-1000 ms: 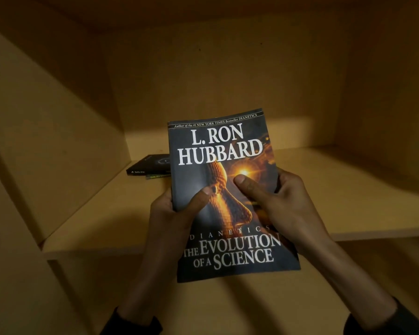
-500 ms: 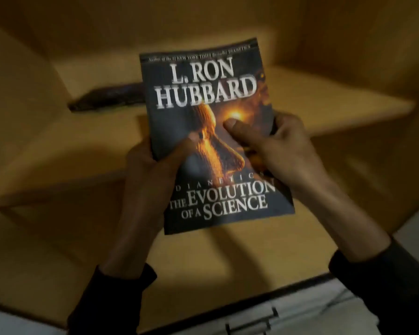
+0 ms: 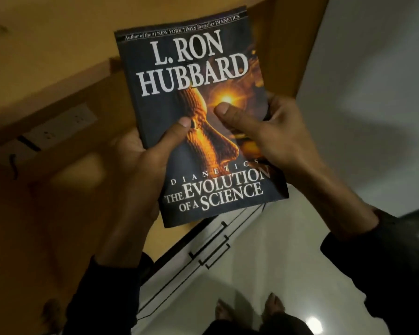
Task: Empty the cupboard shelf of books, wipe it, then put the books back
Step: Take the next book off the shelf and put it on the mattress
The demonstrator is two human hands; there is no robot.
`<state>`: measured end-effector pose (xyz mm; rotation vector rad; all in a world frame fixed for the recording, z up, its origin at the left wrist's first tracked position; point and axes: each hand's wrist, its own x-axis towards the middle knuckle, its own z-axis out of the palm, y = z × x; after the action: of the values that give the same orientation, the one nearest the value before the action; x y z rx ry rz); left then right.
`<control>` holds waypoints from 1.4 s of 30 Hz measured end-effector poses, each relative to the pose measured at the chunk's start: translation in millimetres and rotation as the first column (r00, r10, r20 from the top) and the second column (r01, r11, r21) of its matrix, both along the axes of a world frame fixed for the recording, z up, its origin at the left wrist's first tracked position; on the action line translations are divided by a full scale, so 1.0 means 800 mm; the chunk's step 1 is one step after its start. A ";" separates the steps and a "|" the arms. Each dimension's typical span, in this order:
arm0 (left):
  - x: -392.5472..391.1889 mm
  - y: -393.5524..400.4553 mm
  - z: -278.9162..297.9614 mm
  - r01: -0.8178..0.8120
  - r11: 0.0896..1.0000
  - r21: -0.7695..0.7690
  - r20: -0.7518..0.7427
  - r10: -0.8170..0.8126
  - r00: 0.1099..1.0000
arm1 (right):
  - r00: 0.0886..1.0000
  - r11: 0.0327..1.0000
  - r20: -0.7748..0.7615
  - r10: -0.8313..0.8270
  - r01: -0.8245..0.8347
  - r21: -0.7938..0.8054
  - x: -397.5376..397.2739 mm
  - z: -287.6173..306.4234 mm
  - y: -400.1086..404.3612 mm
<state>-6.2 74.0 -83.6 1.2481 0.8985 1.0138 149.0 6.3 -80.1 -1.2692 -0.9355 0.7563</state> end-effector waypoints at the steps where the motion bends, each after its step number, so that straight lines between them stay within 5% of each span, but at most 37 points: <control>1: 0.011 -0.008 -0.007 0.020 1.000 -0.022 0.014 -0.020 1.000 | 1.000 1.000 -0.009 -0.020 0.019 -0.016 0.008 -0.006 -0.013; 12: 0.138 -0.130 -0.086 0.292 0.942 -0.167 0.018 -0.293 0.956 | 0.950 0.952 -0.174 -0.258 0.220 -0.213 0.104 -0.076 -0.188; 21: 0.227 -0.221 -0.131 0.490 0.831 -0.262 -0.107 -0.530 0.842 | 0.825 0.807 -0.171 -0.539 0.447 -0.387 0.158 -0.122 -0.310; 32: 0.319 -0.257 -0.157 0.729 0.612 -0.306 -0.162 -0.788 0.594 | 0.596 0.589 -0.159 -0.787 0.651 -0.480 0.186 -0.141 -0.382; 42: 0.391 -0.276 -0.186 0.899 0.305 -0.314 -0.178 -0.949 0.260 | 0.273 0.301 -0.133 -0.953 0.791 -0.533 0.181 -0.171 -0.411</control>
<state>306.5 -147.0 -232.1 1.5132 0.2781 -0.2817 293.6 -322.7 -217.0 -1.5956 0.4423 0.2144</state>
